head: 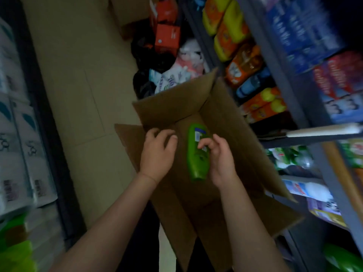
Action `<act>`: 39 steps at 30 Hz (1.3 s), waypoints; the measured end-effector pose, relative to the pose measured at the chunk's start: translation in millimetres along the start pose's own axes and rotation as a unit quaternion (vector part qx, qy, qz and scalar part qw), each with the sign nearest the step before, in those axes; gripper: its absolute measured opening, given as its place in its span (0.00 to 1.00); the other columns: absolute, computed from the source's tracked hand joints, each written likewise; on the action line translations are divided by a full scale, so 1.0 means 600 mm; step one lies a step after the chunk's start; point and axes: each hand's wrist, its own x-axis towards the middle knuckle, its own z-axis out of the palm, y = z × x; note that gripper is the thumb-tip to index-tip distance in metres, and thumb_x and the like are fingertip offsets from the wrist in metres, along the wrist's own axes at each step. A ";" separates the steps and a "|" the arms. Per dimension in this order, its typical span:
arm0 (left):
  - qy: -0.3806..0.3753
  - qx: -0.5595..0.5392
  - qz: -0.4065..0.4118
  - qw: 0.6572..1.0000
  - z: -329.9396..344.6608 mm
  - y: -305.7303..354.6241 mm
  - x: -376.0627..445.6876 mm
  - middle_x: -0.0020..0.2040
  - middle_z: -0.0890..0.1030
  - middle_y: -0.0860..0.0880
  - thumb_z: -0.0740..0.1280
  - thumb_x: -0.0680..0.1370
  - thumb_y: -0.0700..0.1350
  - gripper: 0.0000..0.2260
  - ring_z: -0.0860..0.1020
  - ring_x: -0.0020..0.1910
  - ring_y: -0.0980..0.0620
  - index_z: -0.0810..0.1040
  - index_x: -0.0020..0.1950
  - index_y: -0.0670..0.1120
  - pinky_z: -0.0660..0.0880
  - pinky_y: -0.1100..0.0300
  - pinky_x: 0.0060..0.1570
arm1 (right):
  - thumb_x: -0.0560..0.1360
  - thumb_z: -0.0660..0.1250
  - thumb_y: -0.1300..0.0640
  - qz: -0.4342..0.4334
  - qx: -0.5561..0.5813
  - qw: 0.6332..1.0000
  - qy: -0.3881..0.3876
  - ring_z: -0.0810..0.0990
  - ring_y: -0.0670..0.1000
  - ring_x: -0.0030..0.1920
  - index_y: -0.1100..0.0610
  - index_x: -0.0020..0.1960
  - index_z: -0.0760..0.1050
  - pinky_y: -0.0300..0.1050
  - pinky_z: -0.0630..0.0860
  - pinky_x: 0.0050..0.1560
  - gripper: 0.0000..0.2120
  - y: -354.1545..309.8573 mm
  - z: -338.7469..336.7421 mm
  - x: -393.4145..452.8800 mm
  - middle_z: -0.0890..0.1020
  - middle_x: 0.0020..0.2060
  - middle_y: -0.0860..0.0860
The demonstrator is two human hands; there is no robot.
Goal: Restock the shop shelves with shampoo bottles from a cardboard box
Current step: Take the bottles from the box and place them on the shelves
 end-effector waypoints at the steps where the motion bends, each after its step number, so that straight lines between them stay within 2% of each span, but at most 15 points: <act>1: -0.035 -0.080 -0.033 0.996 0.001 0.035 -0.022 0.67 0.75 0.47 0.63 0.82 0.51 0.12 0.72 0.68 0.49 0.79 0.64 0.52 0.69 0.56 0.65 | 0.80 0.51 0.44 -0.004 0.019 0.999 -0.029 0.80 0.52 0.41 0.58 0.37 0.74 0.45 0.75 0.44 0.24 -0.020 -0.007 -0.040 0.81 0.39 0.55; 3: -0.125 -0.258 -0.096 0.953 0.004 0.113 -0.069 0.61 0.80 0.50 0.63 0.82 0.51 0.11 0.79 0.60 0.51 0.78 0.64 0.57 0.77 0.54 0.55 | 0.78 0.53 0.41 -0.009 0.045 0.995 -0.088 0.80 0.54 0.42 0.57 0.38 0.75 0.47 0.74 0.45 0.23 -0.056 -0.020 -0.115 0.81 0.42 0.56; 5: -0.170 -0.342 -0.074 0.921 0.007 0.187 -0.116 0.59 0.82 0.50 0.62 0.83 0.47 0.11 0.81 0.56 0.49 0.77 0.63 0.58 0.80 0.54 0.48 | 0.78 0.53 0.41 -0.031 0.055 0.990 -0.124 0.81 0.55 0.44 0.56 0.41 0.77 0.49 0.76 0.45 0.23 -0.094 -0.035 -0.189 0.81 0.46 0.57; 9: -0.191 -0.343 0.035 0.919 0.011 0.326 -0.210 0.51 0.83 0.48 0.59 0.83 0.42 0.10 0.82 0.46 0.51 0.79 0.56 0.51 0.78 0.57 0.43 | 0.78 0.55 0.45 -0.126 0.077 0.977 -0.155 0.83 0.54 0.45 0.57 0.46 0.80 0.45 0.79 0.43 0.21 -0.177 -0.074 -0.344 0.83 0.50 0.58; 12: -0.215 -0.329 0.082 0.916 0.026 0.421 -0.286 0.52 0.81 0.47 0.58 0.84 0.45 0.10 0.81 0.43 0.49 0.79 0.54 0.53 0.78 0.60 0.37 | 0.75 0.59 0.49 -0.220 0.110 0.952 -0.182 0.79 0.52 0.38 0.58 0.56 0.78 0.44 0.71 0.35 0.17 -0.224 -0.117 -0.442 0.80 0.50 0.58; 14: -0.215 -0.324 0.111 0.915 0.039 0.480 -0.333 0.52 0.80 0.45 0.57 0.84 0.47 0.10 0.80 0.43 0.46 0.79 0.55 0.53 0.79 0.59 0.37 | 0.70 0.65 0.50 -0.266 0.121 0.933 -0.210 0.77 0.53 0.37 0.58 0.62 0.74 0.45 0.68 0.35 0.23 -0.252 -0.142 -0.498 0.79 0.50 0.58; 16: -0.207 -0.322 0.126 0.915 0.048 0.537 -0.379 0.51 0.81 0.45 0.57 0.84 0.48 0.11 0.81 0.40 0.48 0.80 0.54 0.53 0.79 0.59 0.35 | 0.67 0.72 0.51 -0.306 0.101 0.924 -0.207 0.78 0.55 0.39 0.58 0.66 0.73 0.47 0.72 0.37 0.29 -0.277 -0.164 -0.550 0.80 0.52 0.60; 18: -0.202 -0.309 0.144 0.918 0.056 0.588 -0.416 0.51 0.83 0.45 0.57 0.84 0.50 0.13 0.82 0.39 0.51 0.81 0.53 0.52 0.77 0.61 0.32 | 0.69 0.75 0.56 -0.361 0.043 0.920 -0.148 0.80 0.57 0.39 0.55 0.66 0.75 0.47 0.73 0.39 0.26 -0.299 -0.177 -0.598 0.81 0.47 0.62; 20: -0.208 -0.291 0.159 0.920 0.059 0.634 -0.448 0.49 0.84 0.43 0.56 0.84 0.54 0.15 0.82 0.39 0.50 0.82 0.52 0.51 0.78 0.59 0.32 | 0.73 0.72 0.64 -0.421 -0.015 0.904 -0.069 0.81 0.58 0.39 0.52 0.64 0.77 0.47 0.74 0.40 0.21 -0.319 -0.189 -0.636 0.82 0.45 0.63; 24: -0.259 -0.221 0.205 0.918 0.057 0.699 -0.500 0.50 0.86 0.41 0.51 0.83 0.63 0.26 0.84 0.49 0.43 0.82 0.57 0.49 0.81 0.49 0.51 | 0.75 0.70 0.64 -0.504 -0.080 0.859 0.041 0.82 0.57 0.35 0.55 0.64 0.76 0.46 0.76 0.37 0.18 -0.356 -0.199 -0.709 0.85 0.41 0.61; 27: -0.309 -0.151 0.272 0.899 0.044 0.731 -0.526 0.43 0.86 0.39 0.47 0.81 0.67 0.29 0.85 0.44 0.41 0.82 0.54 0.50 0.82 0.50 0.48 | 0.76 0.70 0.62 -0.541 -0.071 0.828 0.127 0.77 0.52 0.24 0.53 0.59 0.78 0.39 0.73 0.30 0.12 -0.386 -0.195 -0.765 0.81 0.28 0.58; 31: -0.324 -0.124 0.391 0.852 0.020 0.769 -0.544 0.34 0.83 0.40 0.59 0.82 0.59 0.12 0.82 0.34 0.43 0.78 0.58 0.56 0.77 0.56 0.35 | 0.76 0.72 0.56 -0.573 -0.069 0.787 0.218 0.69 0.51 0.19 0.52 0.51 0.83 0.39 0.67 0.24 0.05 -0.422 -0.198 -0.811 0.75 0.20 0.52; 33: -0.308 -0.135 0.432 0.836 0.011 0.791 -0.548 0.31 0.81 0.40 0.63 0.82 0.54 0.06 0.81 0.32 0.43 0.80 0.54 0.58 0.76 0.57 0.34 | 0.75 0.73 0.53 -0.579 -0.066 0.776 0.242 0.68 0.51 0.19 0.53 0.48 0.84 0.40 0.67 0.22 0.04 -0.436 -0.198 -0.828 0.73 0.21 0.57; 37: -0.284 -0.144 0.493 0.809 0.013 0.831 -0.551 0.29 0.79 0.41 0.66 0.81 0.51 0.05 0.79 0.30 0.45 0.82 0.50 0.56 0.74 0.59 0.31 | 0.74 0.73 0.53 -0.612 -0.081 0.743 0.260 0.70 0.51 0.22 0.55 0.50 0.84 0.42 0.68 0.24 0.07 -0.458 -0.203 -0.853 0.78 0.29 0.58; 39: -0.266 -0.140 0.525 0.796 0.021 0.856 -0.543 0.29 0.79 0.47 0.67 0.81 0.50 0.05 0.78 0.31 0.50 0.82 0.53 0.54 0.74 0.59 0.32 | 0.76 0.72 0.54 -0.632 -0.108 0.718 0.272 0.73 0.51 0.25 0.55 0.53 0.82 0.44 0.72 0.27 0.08 -0.478 -0.208 -0.863 0.80 0.32 0.57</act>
